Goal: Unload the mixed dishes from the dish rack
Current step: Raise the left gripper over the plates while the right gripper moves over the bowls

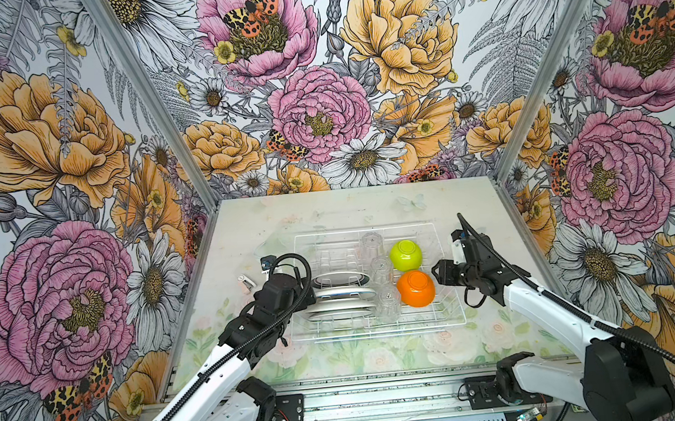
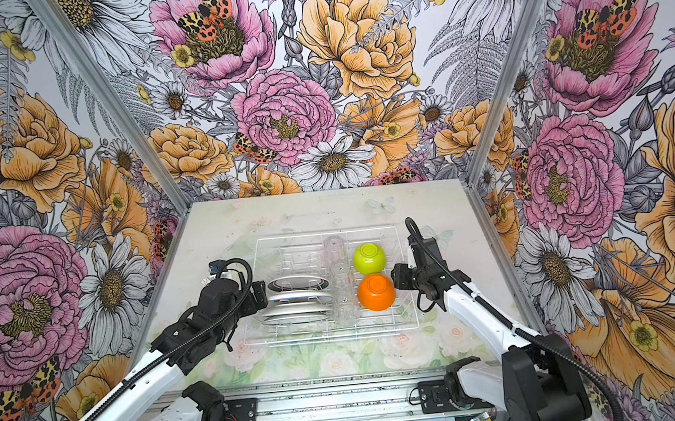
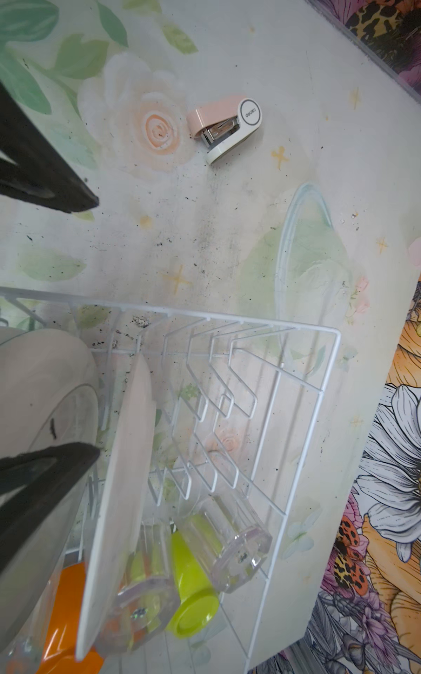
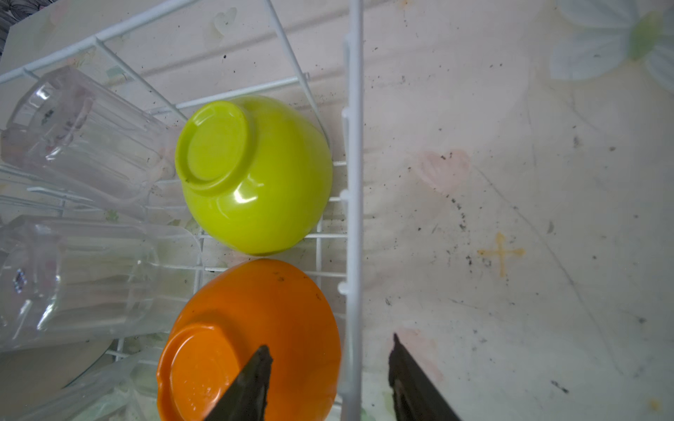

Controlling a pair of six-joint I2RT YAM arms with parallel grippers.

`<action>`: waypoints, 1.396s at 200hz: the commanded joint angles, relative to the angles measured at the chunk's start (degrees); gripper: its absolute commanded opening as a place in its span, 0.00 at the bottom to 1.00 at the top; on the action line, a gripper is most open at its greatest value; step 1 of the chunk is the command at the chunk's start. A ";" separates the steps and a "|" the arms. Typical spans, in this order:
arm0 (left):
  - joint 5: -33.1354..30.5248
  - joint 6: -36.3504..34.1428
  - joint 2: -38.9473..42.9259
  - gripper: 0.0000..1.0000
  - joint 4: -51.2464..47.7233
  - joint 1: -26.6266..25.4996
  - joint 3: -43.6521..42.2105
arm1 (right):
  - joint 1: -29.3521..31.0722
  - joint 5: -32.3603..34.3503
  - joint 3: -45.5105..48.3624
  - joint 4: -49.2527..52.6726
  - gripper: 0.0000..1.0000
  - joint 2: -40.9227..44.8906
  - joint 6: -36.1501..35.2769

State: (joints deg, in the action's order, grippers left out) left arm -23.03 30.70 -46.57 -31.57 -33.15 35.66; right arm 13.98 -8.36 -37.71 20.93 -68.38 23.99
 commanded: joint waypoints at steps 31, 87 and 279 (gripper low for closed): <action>0.88 -0.25 -2.68 0.99 -0.32 -0.20 0.15 | 1.17 7.17 -4.63 0.34 0.30 -4.49 1.96; -0.15 -2.55 -5.52 0.99 2.69 1.60 0.36 | 1.14 13.19 -8.37 0.35 0.11 -9.79 2.77; 6.15 -4.69 -12.58 0.99 7.53 7.17 5.97 | -7.89 12.40 -21.73 0.43 0.00 -24.31 2.94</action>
State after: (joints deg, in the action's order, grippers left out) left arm -19.16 27.44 -60.73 -22.11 -26.22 40.10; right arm 9.47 -9.34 -57.19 22.11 -90.85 19.64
